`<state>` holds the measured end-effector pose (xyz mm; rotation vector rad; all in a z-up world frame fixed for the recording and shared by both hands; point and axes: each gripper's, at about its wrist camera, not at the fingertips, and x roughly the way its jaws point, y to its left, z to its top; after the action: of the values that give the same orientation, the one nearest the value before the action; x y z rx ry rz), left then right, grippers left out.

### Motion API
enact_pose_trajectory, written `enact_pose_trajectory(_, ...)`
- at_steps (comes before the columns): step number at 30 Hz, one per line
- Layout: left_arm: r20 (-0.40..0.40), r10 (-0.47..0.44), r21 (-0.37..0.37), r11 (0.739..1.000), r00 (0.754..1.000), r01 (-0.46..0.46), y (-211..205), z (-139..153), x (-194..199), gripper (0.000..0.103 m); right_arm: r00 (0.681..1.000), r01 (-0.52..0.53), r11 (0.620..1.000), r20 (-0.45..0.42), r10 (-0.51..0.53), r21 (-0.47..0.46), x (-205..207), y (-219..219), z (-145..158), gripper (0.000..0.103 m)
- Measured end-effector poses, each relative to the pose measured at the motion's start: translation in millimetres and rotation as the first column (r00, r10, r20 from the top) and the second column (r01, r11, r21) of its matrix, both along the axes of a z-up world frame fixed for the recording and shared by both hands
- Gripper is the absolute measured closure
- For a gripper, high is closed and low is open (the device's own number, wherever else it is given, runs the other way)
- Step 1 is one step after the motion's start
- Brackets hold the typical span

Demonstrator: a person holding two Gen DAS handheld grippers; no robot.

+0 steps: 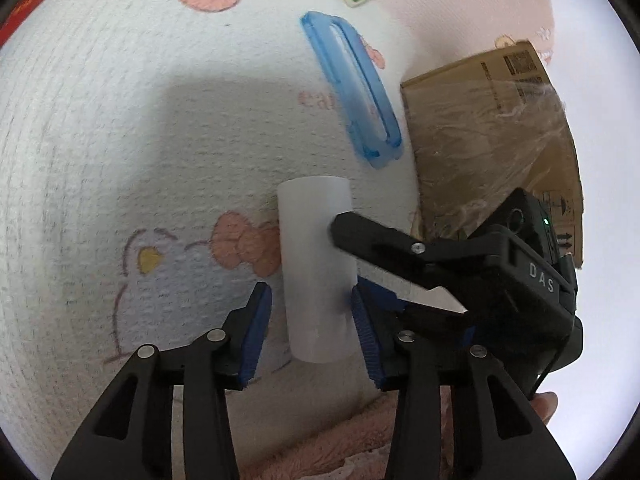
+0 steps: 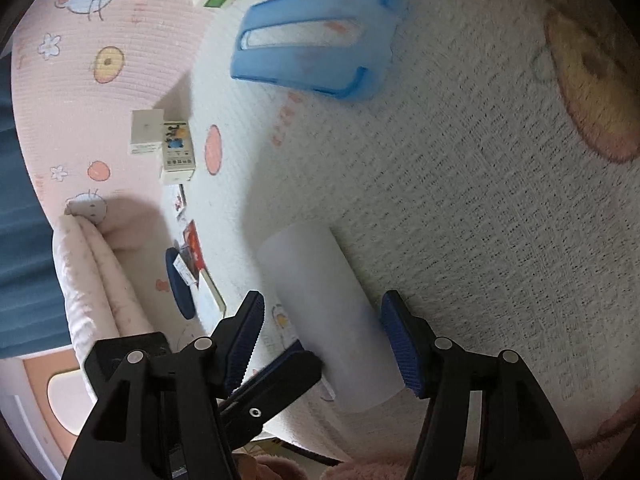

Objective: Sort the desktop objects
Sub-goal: 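Lift the paper roll with both grippers and carry it over the carton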

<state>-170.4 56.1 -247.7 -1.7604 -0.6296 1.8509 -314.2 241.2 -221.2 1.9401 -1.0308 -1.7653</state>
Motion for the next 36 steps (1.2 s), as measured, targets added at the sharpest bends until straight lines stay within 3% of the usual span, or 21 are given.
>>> enact_pose_trajectory(7,-0.105,-0.032,-0.041,0.999,0.994,0.028,6.7,21.3,0.3,0.070,0.997,-0.039,0.999,-0.071,0.041,0.018,-0.4,-8.7,10.2,0.044)
enact_pose_trajectory(12,-0.172,0.003,-0.014,1.000,0.985,-0.005,-3.1,53.6,-0.9,0.072,0.984,-0.059,0.998,-0.169,0.058,-0.002,0.8,-14.8,38.4,0.045)
enact_pose_trajectory(16,-0.238,0.033,0.043,0.999,0.971,-0.024,-8.3,95.5,0.0,0.072,0.943,-0.079,0.997,-0.323,0.081,0.020,4.4,-20.4,90.5,0.046)
enact_pose_trajectory(19,-0.328,0.031,0.078,0.997,0.944,-0.005,-2.1,138.4,0.2,0.072,0.879,-0.070,0.997,-0.470,0.082,0.044,8.5,-19.2,141.7,0.046)
enact_pose_trajectory(22,-0.466,0.017,0.085,0.996,0.885,0.025,22.9,184.3,2.8,0.072,0.836,-0.045,0.999,-0.548,0.029,-0.017,7.3,-2.0,183.7,0.046)
enact_pose_trajectory(24,-0.503,0.016,0.115,0.992,0.864,0.048,37.2,200.1,0.5,0.072,0.812,-0.022,0.998,-0.584,-0.012,-0.051,6.9,14.6,205.5,0.047)
enact_pose_trajectory(27,-0.527,-0.005,0.155,0.983,0.850,0.102,65.7,215.2,-7.5,0.072,0.773,0.025,0.998,-0.633,-0.050,-0.049,5.1,39.7,237.5,0.047)
enact_pose_trajectory(31,-0.548,-0.058,0.146,0.975,0.834,0.164,108.4,224.6,-14.4,0.072,0.756,0.058,0.998,-0.651,-0.059,-0.022,-2.4,72.6,255.2,0.047)
enact_pose_trajectory(36,-0.522,-0.112,0.146,0.965,0.846,0.218,153.7,221.5,-26.7,0.072,0.763,0.108,0.994,-0.642,-0.075,0.012,-19.2,114.5,261.2,0.047)
